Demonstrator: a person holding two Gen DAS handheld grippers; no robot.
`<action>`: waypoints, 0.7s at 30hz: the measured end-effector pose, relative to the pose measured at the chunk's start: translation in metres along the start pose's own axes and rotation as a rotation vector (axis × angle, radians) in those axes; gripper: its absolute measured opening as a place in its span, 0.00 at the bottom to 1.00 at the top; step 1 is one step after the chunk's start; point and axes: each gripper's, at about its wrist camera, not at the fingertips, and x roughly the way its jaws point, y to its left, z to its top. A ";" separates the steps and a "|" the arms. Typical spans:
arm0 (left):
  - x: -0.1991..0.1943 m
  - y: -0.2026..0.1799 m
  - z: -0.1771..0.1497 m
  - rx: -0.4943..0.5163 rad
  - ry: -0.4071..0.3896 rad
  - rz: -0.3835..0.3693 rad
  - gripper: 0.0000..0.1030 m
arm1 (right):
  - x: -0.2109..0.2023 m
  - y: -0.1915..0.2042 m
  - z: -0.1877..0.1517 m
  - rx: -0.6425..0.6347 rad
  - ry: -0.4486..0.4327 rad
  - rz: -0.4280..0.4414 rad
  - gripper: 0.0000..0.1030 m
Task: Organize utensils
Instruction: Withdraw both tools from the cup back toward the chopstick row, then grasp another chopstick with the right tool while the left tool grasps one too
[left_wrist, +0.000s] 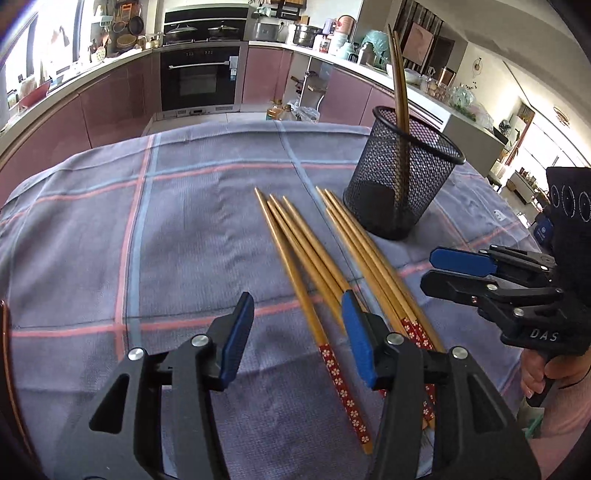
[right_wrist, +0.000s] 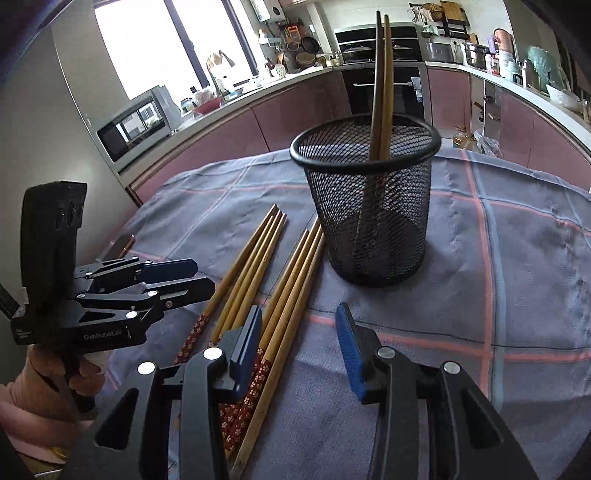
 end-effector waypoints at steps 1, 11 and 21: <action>0.002 -0.001 -0.003 0.004 0.005 0.004 0.46 | 0.004 0.001 0.000 0.001 0.009 -0.006 0.31; 0.009 -0.006 -0.007 0.043 0.020 0.052 0.37 | 0.013 0.014 -0.004 -0.044 0.022 -0.100 0.24; 0.010 -0.005 -0.005 0.047 0.033 0.070 0.27 | 0.017 0.017 -0.003 -0.058 0.043 -0.118 0.22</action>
